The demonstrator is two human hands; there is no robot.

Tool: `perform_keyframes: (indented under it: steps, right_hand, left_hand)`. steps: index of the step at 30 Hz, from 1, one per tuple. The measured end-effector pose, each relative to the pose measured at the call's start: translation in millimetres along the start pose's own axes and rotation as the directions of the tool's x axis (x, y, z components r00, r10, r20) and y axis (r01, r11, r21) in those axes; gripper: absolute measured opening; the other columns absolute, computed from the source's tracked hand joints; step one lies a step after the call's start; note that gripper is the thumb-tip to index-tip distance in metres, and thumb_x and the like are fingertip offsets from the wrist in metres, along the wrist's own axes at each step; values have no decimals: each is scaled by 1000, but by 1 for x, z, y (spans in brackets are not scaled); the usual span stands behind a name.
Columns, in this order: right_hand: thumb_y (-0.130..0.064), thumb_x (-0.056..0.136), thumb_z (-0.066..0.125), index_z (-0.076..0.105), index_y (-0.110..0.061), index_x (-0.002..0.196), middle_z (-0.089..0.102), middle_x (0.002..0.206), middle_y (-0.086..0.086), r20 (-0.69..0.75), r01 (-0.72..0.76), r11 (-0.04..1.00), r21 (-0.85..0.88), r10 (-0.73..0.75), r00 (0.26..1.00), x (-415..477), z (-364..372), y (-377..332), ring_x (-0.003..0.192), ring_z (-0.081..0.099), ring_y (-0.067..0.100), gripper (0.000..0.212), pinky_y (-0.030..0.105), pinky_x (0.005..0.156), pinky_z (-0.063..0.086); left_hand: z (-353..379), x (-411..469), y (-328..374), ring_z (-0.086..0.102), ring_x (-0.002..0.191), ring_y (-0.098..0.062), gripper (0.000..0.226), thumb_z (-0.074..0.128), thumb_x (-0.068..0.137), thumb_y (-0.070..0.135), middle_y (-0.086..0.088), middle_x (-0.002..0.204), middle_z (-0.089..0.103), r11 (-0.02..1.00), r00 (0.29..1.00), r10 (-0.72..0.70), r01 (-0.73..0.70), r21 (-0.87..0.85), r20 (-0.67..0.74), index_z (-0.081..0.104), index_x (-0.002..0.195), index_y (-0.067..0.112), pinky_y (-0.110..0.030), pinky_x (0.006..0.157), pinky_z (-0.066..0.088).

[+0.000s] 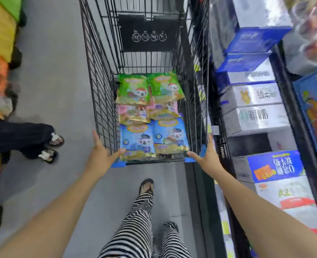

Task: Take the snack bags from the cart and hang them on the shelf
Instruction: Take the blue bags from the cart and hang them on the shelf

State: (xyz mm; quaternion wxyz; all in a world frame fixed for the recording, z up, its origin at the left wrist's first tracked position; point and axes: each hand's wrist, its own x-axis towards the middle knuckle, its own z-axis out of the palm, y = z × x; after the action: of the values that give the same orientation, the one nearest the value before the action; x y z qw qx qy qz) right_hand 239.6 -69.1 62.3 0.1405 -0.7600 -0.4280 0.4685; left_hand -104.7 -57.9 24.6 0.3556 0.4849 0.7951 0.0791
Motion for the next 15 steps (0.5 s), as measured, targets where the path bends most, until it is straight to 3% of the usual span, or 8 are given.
perform_keyframes:
  steps: [2,5,7,9,12,15]
  right_hand:
    - [-23,83,71,-6,-13,153,12,160,5,13,16,1000,15,-16,1000,3,2,1,145,20,23,104,25,107,24]
    - [-21,82,72,-13,-18,151,3,161,4,6,46,999,28,-46,999,5,5,4,147,16,25,110,30,111,23]
    - [-23,82,72,-16,-22,151,-1,161,2,-3,70,997,30,-70,998,4,6,9,146,20,29,112,35,113,24]
    - [-25,83,71,-17,-27,150,-4,161,-1,-5,94,994,60,-93,996,0,7,14,147,15,25,111,32,114,18]
    - [-25,85,69,-16,-31,150,-3,161,-7,-9,137,987,81,-137,991,-9,8,18,148,8,17,107,31,113,17]
    - [-22,85,69,-13,-30,151,0,160,-11,-18,171,983,66,-170,985,-23,10,27,146,11,14,105,22,103,19]
  left_hand:
    - [-3,-1,1,59,72,-32,134,84,67,39,2,64,48,998,999,12,-10,-66,34,-16,152,11,-41,64,45]
    - [-5,-5,-6,52,79,-19,147,92,56,24,10,82,41,990,993,51,-36,-138,104,-21,150,16,-34,76,44]
    - [-5,-10,-11,55,99,-25,154,93,50,25,0,105,52,980,983,105,-76,-186,153,-26,147,21,-38,89,45]
    - [-6,-17,-15,50,124,-32,154,93,51,27,-19,139,44,976,975,127,-90,-199,183,-32,141,35,-40,100,42]
    - [-9,-28,-16,46,130,-33,149,89,48,41,-23,147,35,978,977,121,-86,-191,178,-33,134,46,-40,102,43]
    - [-5,-42,-20,46,131,-32,149,90,52,38,-23,149,34,976,976,132,-97,-195,172,-32,136,43,-36,101,41]
